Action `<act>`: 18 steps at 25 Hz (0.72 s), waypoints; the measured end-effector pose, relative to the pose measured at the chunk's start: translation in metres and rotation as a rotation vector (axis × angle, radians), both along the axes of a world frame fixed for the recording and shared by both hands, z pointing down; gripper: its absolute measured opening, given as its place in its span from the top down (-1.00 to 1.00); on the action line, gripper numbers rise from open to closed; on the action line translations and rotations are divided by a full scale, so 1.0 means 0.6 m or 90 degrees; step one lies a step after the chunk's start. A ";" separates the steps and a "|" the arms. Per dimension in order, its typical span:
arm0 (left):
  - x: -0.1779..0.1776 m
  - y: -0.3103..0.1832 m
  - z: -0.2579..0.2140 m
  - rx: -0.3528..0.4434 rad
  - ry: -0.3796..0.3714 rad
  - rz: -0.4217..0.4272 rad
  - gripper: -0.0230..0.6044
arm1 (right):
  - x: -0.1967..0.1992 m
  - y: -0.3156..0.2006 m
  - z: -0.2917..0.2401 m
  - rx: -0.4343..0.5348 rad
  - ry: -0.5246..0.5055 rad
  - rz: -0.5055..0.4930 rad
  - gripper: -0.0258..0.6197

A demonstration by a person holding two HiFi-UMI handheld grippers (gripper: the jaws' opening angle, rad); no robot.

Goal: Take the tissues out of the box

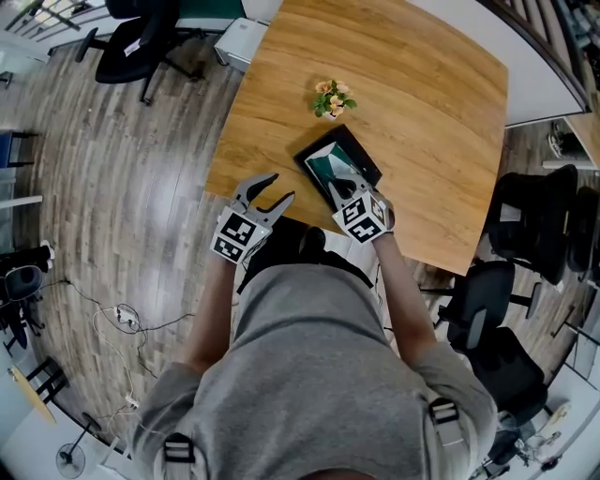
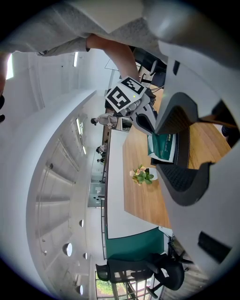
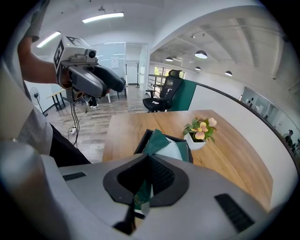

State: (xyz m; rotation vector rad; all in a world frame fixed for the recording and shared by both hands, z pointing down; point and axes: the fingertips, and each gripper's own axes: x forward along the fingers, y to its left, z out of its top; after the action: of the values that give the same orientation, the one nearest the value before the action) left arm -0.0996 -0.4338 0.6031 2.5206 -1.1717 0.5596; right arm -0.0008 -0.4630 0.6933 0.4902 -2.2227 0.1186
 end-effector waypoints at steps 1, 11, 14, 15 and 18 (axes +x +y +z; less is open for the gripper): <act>0.001 0.003 -0.001 0.000 -0.001 -0.002 0.24 | 0.002 0.000 -0.004 0.006 -0.003 -0.001 0.91; 0.016 0.029 -0.031 0.017 -0.005 -0.013 0.24 | 0.013 0.013 -0.051 0.051 -0.033 -0.013 0.91; 0.026 0.037 -0.039 0.020 -0.010 -0.015 0.24 | 0.020 0.019 -0.060 0.063 -0.042 -0.016 0.91; 0.030 0.041 -0.042 0.021 -0.011 -0.015 0.24 | 0.023 0.022 -0.064 0.067 -0.046 -0.017 0.91; 0.036 0.050 -0.048 0.030 -0.018 -0.017 0.24 | 0.028 0.031 -0.077 0.076 -0.061 -0.021 0.91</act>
State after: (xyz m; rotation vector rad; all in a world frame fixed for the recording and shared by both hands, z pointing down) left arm -0.0782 -0.4036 0.5743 2.5407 -1.2412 0.5681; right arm 0.0160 -0.4446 0.6472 0.5230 -2.3397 -0.0091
